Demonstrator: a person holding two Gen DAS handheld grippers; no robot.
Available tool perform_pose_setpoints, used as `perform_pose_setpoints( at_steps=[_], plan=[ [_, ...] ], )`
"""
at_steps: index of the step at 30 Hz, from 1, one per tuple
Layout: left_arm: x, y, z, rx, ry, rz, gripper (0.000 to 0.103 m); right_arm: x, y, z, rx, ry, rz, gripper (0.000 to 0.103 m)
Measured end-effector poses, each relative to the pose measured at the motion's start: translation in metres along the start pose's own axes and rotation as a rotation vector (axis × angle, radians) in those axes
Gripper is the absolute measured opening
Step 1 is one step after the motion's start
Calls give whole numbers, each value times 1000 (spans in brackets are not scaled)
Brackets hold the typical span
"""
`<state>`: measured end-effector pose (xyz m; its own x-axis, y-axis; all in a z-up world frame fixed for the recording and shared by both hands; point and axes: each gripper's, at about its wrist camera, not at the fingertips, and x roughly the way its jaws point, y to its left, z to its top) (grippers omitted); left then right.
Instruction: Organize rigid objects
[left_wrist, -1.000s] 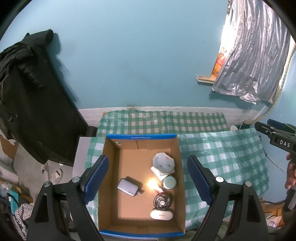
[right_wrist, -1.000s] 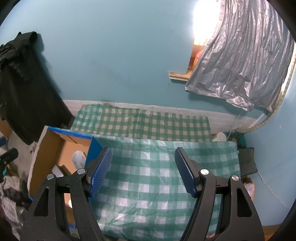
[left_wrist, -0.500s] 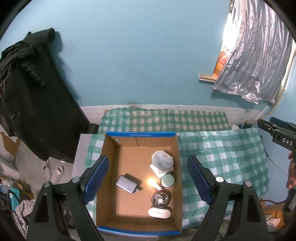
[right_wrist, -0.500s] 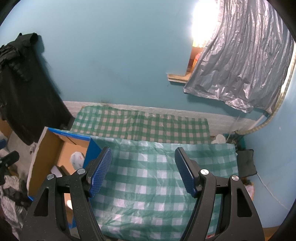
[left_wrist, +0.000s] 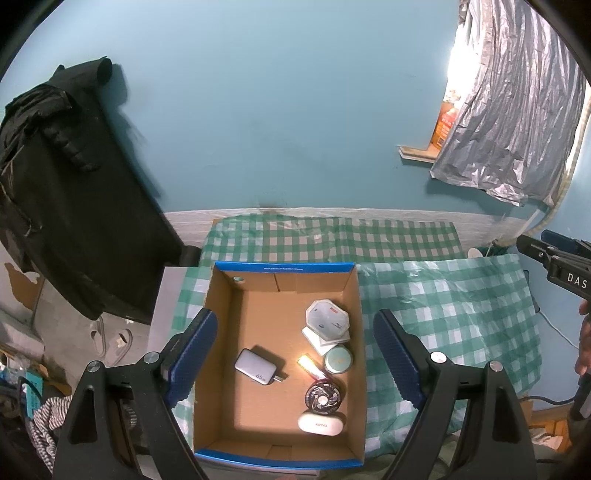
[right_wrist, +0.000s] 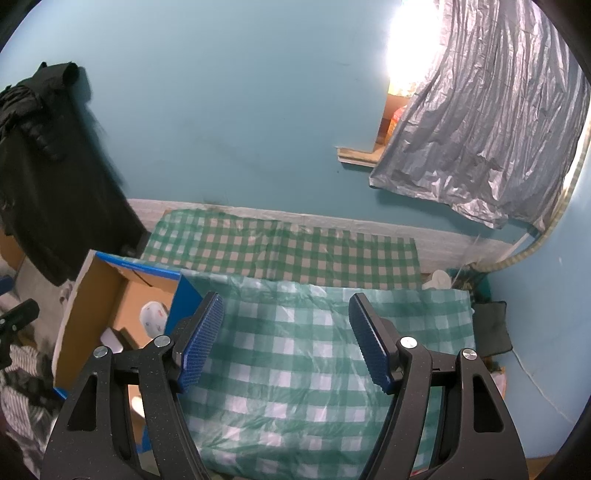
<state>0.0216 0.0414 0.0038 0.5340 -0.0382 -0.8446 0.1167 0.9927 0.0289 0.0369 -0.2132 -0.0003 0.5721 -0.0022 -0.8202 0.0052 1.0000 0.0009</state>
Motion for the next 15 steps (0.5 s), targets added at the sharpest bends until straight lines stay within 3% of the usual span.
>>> perform_pose_setpoints(
  at_steps=[15],
  plan=[
    [5,-3,2,7,11,-1,88,1,0,0,0,4,0,70]
  ],
)
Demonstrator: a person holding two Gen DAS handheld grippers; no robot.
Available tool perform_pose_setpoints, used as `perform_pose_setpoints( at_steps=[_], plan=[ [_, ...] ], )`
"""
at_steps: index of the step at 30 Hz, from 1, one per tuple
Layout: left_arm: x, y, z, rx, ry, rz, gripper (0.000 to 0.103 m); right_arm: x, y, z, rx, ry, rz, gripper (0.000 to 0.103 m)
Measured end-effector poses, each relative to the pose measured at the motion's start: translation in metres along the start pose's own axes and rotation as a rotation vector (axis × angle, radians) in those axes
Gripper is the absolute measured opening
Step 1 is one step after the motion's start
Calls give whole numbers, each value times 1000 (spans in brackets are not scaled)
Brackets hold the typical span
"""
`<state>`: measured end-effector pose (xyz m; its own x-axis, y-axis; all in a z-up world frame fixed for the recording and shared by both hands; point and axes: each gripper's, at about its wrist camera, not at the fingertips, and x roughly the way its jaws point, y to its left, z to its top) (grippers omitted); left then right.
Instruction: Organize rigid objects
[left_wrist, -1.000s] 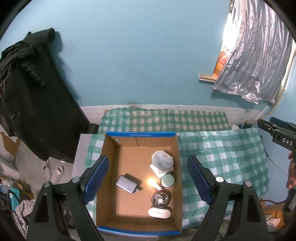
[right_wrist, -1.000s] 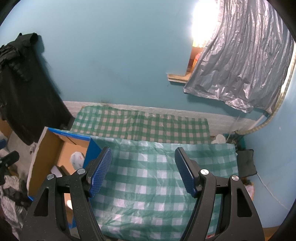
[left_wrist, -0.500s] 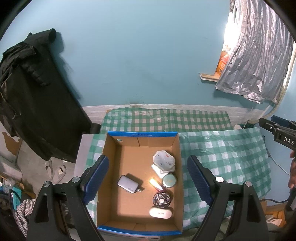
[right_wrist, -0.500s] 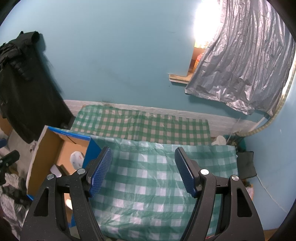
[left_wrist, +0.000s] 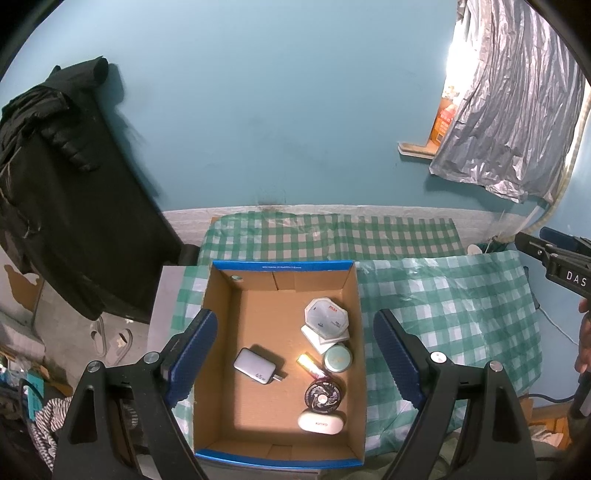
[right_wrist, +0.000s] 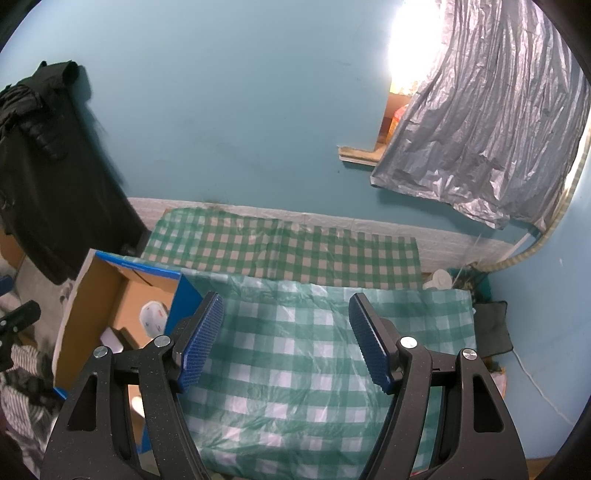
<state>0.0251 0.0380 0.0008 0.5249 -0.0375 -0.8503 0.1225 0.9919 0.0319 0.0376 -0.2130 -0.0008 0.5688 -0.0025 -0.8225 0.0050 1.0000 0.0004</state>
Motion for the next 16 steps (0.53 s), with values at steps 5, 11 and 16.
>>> perform_pose_setpoints(
  at_steps=[5,11,16],
  plan=[
    [2,-1,-1,5,8,0,88,2,1,0,-3,2,1,70],
    [1,-1,-1,6,1,0,88,2,0,0,-1,1,1,70],
    [1,0,0,8,-3,5,88,3,1,0,0,4,0,70]
  ],
)
